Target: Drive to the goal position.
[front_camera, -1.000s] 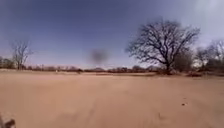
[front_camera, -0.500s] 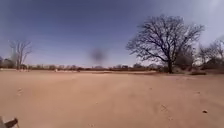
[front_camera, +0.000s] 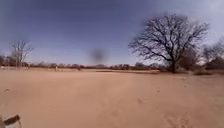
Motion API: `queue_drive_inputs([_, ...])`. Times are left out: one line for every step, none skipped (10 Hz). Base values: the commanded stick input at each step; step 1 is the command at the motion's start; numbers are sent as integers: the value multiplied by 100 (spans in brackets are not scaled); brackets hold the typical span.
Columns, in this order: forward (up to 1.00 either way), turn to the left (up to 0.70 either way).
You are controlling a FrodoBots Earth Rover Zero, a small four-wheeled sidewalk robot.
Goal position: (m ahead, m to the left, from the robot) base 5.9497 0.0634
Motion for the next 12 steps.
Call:
queue_drive_inputs([100,0])
queue_drive_inputs([100,0])
queue_drive_inputs([100,0])
queue_drive_inputs([100,0])
queue_drive_inputs([100,0])
queue_drive_inputs([100,0])
queue_drive_inputs([100,0])
queue_drive_inputs([100,0])
queue_drive_inputs([100,0])
queue_drive_inputs([100,0])
queue_drive_inputs([100,0])
queue_drive_inputs([100,0])
